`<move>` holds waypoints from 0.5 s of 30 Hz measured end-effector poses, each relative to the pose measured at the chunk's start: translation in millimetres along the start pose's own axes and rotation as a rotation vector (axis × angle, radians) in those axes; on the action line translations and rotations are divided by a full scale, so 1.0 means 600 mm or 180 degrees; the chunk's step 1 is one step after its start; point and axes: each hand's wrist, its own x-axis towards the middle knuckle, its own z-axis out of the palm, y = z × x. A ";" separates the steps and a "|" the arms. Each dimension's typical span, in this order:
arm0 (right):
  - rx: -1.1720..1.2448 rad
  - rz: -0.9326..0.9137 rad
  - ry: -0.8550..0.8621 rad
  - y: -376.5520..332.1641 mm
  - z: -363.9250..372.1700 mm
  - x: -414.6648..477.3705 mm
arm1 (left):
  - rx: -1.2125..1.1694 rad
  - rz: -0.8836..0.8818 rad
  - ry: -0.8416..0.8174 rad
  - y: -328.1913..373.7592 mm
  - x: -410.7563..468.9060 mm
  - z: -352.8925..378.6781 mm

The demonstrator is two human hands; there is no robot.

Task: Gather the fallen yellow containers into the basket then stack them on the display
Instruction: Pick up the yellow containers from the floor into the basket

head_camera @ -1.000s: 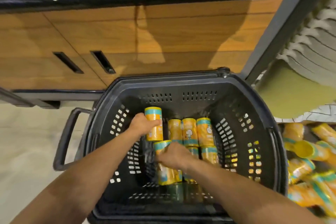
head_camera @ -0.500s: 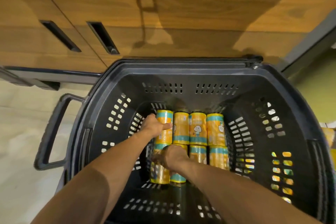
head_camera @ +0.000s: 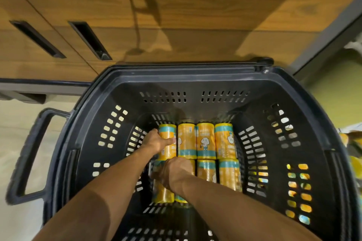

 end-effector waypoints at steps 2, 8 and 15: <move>0.0108 0.0153 -0.0075 0.007 0.010 0.009 | -0.0047 0.0038 -0.0049 0.003 0.000 0.002; 0.0854 0.0465 -0.0252 0.029 -0.006 -0.006 | -0.0486 -0.0099 -0.0503 -0.001 -0.018 -0.003; 0.1627 0.0522 0.0282 0.140 -0.103 -0.109 | 0.0217 0.0157 -0.0469 0.056 -0.066 -0.043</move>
